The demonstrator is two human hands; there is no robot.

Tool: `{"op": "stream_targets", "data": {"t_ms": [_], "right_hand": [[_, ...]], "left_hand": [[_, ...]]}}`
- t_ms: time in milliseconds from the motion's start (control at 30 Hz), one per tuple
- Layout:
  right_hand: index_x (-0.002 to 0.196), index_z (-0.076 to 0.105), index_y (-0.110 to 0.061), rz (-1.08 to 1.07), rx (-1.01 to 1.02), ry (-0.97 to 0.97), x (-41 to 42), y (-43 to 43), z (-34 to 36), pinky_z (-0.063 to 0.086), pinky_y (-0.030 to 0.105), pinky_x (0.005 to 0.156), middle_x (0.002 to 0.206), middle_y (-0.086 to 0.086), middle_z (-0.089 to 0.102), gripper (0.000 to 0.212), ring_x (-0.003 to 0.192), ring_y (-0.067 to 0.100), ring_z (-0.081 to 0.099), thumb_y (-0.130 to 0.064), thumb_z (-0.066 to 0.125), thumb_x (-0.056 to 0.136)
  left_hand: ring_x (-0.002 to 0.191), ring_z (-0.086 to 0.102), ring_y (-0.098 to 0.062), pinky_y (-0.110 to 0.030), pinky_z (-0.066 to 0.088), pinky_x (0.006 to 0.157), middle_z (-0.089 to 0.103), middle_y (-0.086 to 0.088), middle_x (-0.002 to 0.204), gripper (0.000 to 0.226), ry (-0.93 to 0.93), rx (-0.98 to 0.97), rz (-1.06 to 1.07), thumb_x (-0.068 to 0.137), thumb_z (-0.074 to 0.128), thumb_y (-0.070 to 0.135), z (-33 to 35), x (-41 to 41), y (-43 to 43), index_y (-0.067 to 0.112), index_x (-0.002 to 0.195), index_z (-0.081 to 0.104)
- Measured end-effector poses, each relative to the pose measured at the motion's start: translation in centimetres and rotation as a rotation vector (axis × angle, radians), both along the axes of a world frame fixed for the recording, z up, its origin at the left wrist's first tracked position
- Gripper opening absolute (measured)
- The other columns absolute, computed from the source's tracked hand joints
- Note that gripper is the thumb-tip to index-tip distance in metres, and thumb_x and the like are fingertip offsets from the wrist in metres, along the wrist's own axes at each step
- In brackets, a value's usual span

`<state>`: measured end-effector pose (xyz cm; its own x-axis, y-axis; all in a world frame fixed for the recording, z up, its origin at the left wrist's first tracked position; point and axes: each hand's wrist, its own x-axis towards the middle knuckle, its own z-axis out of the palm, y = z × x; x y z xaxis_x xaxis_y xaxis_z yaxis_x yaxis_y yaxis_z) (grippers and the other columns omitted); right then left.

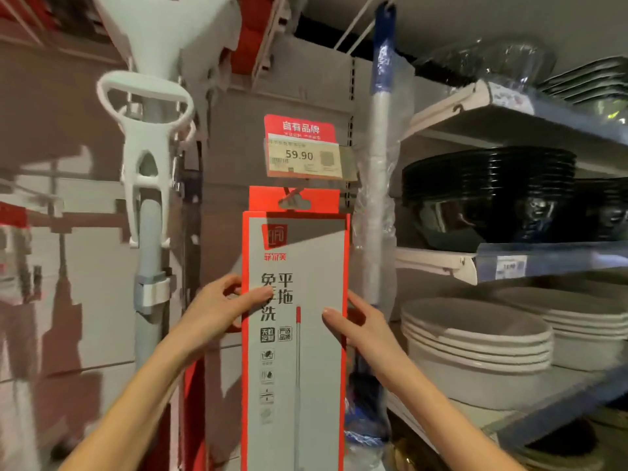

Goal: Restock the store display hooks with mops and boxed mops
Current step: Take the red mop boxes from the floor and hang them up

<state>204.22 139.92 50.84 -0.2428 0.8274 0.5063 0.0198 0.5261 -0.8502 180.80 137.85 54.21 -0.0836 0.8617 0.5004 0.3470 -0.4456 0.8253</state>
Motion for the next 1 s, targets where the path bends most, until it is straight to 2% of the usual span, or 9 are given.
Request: {"op": "stream_targets", "data": {"t_ms": [100,200,333,500,567,633,733,867,1000], "right_hand": [[0.128,0.055,-0.024,0.017,0.017,-0.007,-1.2,2.1,-0.4,0.051,0.012,0.078,0.110,-0.013,0.071,0.036,0.100,0.001,0.066,-0.018,0.060,0.092],[0.119,0.057,-0.024,0.029,0.000,-0.023,-2.5,4.7,-0.2,0.049,0.009,0.072,0.109,-0.009,0.070,0.024,0.094,-0.003,0.067,-0.022,0.055,0.095],[0.126,0.052,-0.013,0.033,-0.029,-0.035,-4.7,8.4,-0.1,0.051,0.013,0.059,0.090,-0.003,0.072,0.030,0.075,0.003,0.070,-0.019,0.052,0.097],[0.118,0.053,-0.029,0.017,-0.079,0.128,-7.3,12.6,-1.3,0.053,0.031,0.092,0.117,0.000,0.066,0.024,0.105,0.015,0.064,-0.022,0.054,0.096],[0.104,0.057,-0.032,-0.032,-0.100,0.116,-8.3,14.4,-1.6,0.050,0.040,0.096,0.116,0.004,0.066,0.012,0.106,0.020,0.063,-0.023,0.055,0.096],[0.103,0.057,-0.032,-0.087,-0.106,0.053,-9.2,15.6,-1.7,0.053,0.037,0.089,0.107,0.007,0.068,0.010,0.095,0.020,0.064,-0.025,0.052,0.096],[0.136,0.045,-0.026,-0.130,-0.047,0.018,-9.9,16.7,-1.5,0.048,0.014,0.060,0.081,-0.003,0.061,0.038,0.068,0.011,0.057,-0.021,0.049,0.098],[0.149,0.027,-0.027,-0.103,-0.015,-0.047,-10.5,17.4,-2.1,0.050,0.017,0.072,0.117,0.016,0.064,0.052,0.089,0.026,0.060,-0.030,0.044,0.100],[0.152,0.016,-0.026,-0.049,-0.049,-0.076,-10.4,17.4,-2.3,0.027,0.016,0.105,0.149,-0.008,0.037,0.055,0.128,0.001,0.035,-0.032,0.038,0.102]], "left_hand": [[0.079,0.070,-0.006,-0.027,0.052,0.069,0.074,0.002,0.093,0.031,-0.040,-0.028,0.026,0.074,0.075,0.042,-0.2,-0.4,1.6,0.024,0.098,0.067],[0.085,0.069,-0.016,-0.030,0.052,0.069,0.074,0.001,0.092,0.061,-0.055,-0.034,0.088,0.056,0.075,0.064,-0.1,-1.1,3.7,0.020,0.097,0.066],[0.075,0.064,-0.015,-0.026,0.049,0.062,0.072,-0.006,0.093,0.045,-0.190,-0.051,0.128,0.075,0.073,0.046,-0.5,-1.4,6.8,0.009,0.100,0.063],[0.061,0.067,-0.005,-0.016,0.050,0.054,0.074,0.004,0.073,0.019,-0.474,-0.009,0.068,0.085,0.067,0.023,-1.7,-0.2,9.6,0.010,0.097,0.061],[0.066,0.071,-0.007,-0.017,0.053,0.055,0.075,0.004,0.074,0.028,-0.552,0.010,0.050,0.086,0.067,0.021,-2.2,-0.5,11.1,0.007,0.110,0.062],[0.078,0.073,-0.016,-0.024,0.058,0.064,0.076,-0.003,0.086,0.038,-0.614,0.001,0.036,0.085,0.068,0.024,-2.6,-1.0,12.3,0.007,0.118,0.061],[0.079,0.073,-0.017,-0.030,0.057,0.071,0.076,-0.006,0.090,0.028,-0.690,0.001,0.061,0.083,0.070,0.027,-3.1,-1.4,14.2,0.014,0.109,0.067],[0.073,0.073,-0.018,-0.029,0.058,0.065,0.076,-0.006,0.084,0.025,-0.730,-0.005,0.095,0.084,0.070,0.025,-3.8,-1.3,15.3,0.012,0.105,0.068],[0.081,0.072,-0.024,-0.033,0.058,0.074,0.075,-0.011,0.091,0.030,-0.758,-0.017,0.110,0.084,0.070,0.024,-4.1,-1.5,15.4,0.010,0.110,0.066]]}}
